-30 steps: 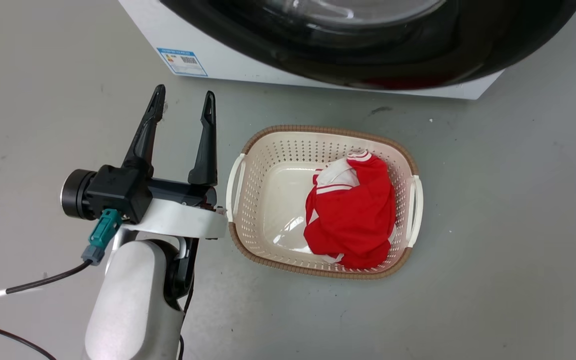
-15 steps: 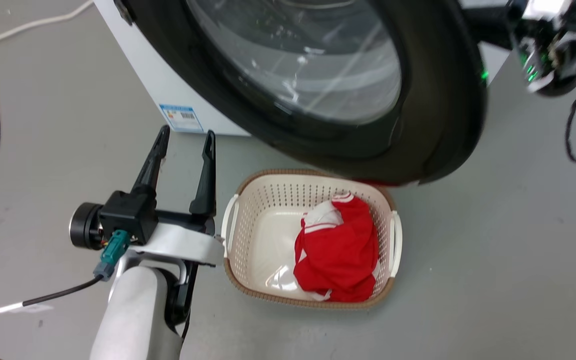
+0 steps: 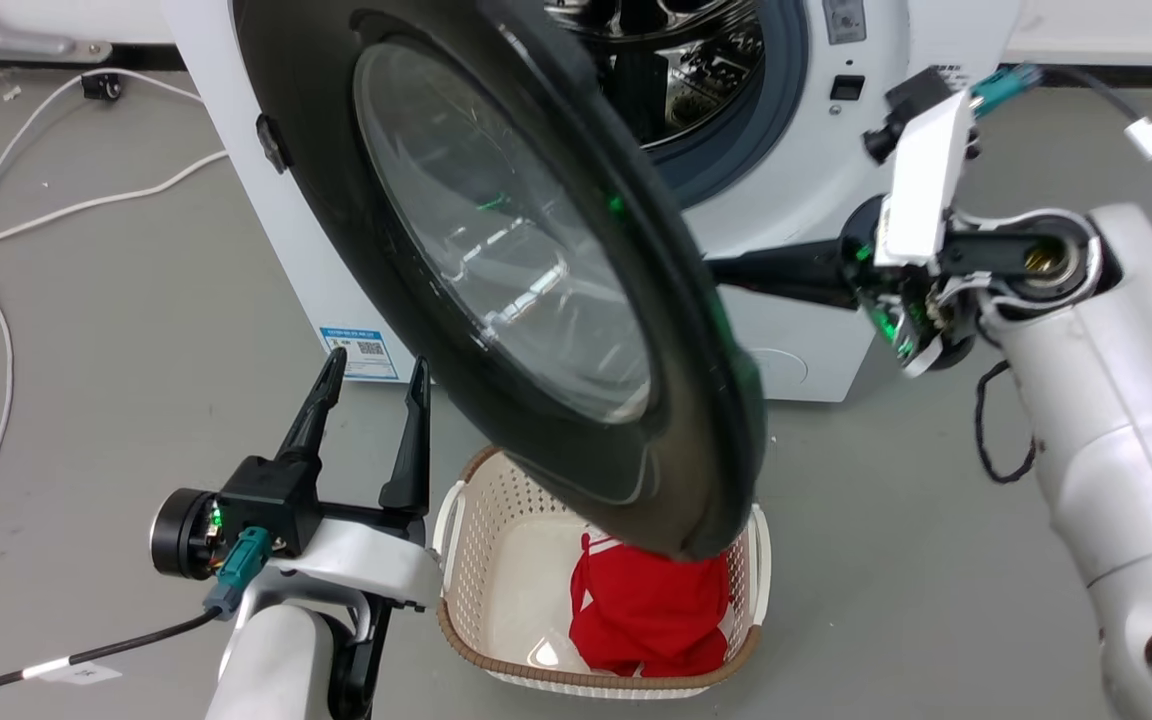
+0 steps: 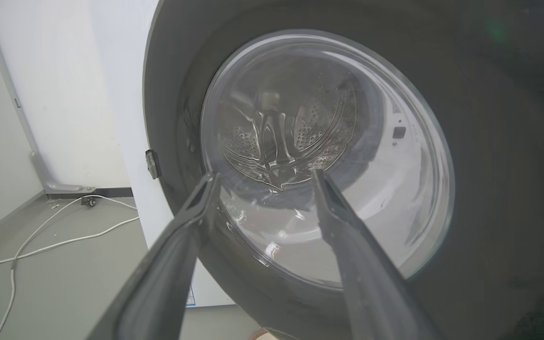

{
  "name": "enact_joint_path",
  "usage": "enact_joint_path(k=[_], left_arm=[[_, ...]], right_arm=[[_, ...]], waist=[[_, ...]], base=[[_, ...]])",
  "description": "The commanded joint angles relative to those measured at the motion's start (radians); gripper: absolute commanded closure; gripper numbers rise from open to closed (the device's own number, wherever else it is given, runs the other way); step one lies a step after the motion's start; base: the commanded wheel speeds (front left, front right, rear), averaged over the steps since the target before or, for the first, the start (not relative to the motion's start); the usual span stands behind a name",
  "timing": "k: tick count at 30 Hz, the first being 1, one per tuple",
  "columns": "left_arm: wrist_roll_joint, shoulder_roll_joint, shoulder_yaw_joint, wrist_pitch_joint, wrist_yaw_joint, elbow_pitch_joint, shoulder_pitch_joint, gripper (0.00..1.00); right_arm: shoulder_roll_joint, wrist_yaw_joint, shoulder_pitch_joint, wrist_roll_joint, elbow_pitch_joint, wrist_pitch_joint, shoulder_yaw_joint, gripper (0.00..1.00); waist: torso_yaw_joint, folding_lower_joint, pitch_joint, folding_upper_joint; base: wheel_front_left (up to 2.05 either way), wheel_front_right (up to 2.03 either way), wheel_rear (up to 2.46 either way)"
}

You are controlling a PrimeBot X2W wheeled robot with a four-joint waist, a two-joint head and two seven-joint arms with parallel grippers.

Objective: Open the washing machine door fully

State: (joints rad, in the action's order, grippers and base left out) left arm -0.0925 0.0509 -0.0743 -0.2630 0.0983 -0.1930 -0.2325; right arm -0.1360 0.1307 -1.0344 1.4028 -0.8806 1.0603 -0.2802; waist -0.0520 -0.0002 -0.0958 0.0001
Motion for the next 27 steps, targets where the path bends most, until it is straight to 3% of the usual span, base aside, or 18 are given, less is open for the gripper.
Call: enact_joint_path(k=[1, 19, 23, 27], left_arm=[[0.002, -0.001, -0.001, -0.003, 0.006, -0.002, 0.01, 0.0], [-0.008, -0.001, -0.011, -0.003, 0.009, -0.008, 0.024, 0.0], [-0.01, -0.001, -0.008, -0.003, 0.009, -0.007, 0.03, 0.0], [-0.015, -0.001, -0.004, -0.003, 0.008, -0.006, 0.041, 0.0]], right_arm=[[0.017, 0.0, 0.032, 0.016, 0.018, 0.014, -0.001, 1.0], [0.076, 0.0, 0.211, 0.068, 0.216, 0.059, -0.034, 1.0], [0.076, 0.0, 0.235, 0.063, 0.236, 0.0, -0.004, 1.0], [0.074, 0.0, 0.29, 0.07, 0.272, -0.146, 0.075, 1.0]], waist=[[0.003, 0.0002, 0.009, -0.0001], [0.006, 0.0002, 0.028, -0.0001], [0.007, 0.0002, 0.03, -0.0001], [0.011, 0.0002, 0.037, -0.0001]], base=[[0.0, 0.0, 0.0], [0.0, 0.0, 0.0], [0.0, 0.0, 0.0], [0.0, 0.0, 0.0]])
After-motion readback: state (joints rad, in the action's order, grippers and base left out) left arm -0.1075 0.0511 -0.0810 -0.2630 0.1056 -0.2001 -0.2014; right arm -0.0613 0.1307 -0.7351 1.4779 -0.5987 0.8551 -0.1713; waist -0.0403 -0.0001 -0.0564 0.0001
